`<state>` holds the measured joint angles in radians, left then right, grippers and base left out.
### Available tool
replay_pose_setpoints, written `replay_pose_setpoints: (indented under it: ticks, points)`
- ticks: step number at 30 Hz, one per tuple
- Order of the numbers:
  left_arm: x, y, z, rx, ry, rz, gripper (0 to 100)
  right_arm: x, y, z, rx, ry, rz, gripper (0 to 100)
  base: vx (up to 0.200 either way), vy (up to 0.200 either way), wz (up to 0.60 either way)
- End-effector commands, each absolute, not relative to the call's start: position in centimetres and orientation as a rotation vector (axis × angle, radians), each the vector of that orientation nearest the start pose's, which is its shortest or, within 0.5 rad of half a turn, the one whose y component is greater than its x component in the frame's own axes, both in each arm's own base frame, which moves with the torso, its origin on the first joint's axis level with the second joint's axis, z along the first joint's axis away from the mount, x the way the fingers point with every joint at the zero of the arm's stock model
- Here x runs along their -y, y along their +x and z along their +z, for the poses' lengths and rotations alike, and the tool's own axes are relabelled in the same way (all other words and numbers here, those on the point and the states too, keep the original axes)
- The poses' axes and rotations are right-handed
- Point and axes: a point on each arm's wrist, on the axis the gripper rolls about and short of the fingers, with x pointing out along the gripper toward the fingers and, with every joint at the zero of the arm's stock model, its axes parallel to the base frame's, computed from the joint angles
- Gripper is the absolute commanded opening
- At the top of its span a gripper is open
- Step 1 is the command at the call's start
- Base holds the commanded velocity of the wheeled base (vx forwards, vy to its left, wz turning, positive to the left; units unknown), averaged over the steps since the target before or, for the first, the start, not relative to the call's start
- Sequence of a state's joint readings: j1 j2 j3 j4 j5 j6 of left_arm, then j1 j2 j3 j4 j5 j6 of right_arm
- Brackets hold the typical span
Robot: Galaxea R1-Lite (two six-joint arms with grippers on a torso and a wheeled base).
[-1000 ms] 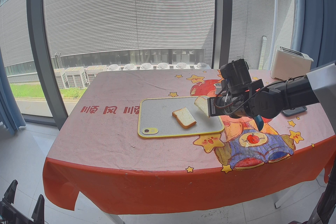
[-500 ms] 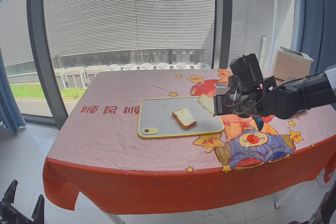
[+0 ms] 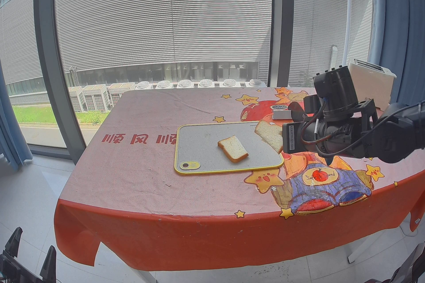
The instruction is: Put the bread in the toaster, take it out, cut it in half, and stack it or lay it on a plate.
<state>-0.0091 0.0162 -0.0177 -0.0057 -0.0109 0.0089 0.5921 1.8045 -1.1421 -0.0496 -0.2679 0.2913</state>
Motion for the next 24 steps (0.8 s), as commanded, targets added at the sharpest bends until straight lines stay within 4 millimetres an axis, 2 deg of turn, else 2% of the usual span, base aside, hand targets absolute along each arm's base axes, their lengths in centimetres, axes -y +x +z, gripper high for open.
replay_pose_setpoints:
  ticks: [1, 19, 24]
  points:
    - [0.0, -2.3, 7.6, 0.006, 0.008, -0.02, 100, -17.5, 26.1, 20.2, -0.562, 0.038, 0.253, 0, 0.0, 0.0, 0.0]
    - [0.0, -2.3, 7.6, 0.006, 0.009, -0.02, 100, -16.3, 23.3, 20.1, -0.569, 0.028, 0.273, 0, 0.0, 0.0, 0.0]
    - [0.0, -2.3, 7.6, 0.006, 0.008, -0.02, 100, -15.5, 21.9, 20.3, -0.567, 0.031, 0.278, 0, 0.0, 0.0, 0.0]
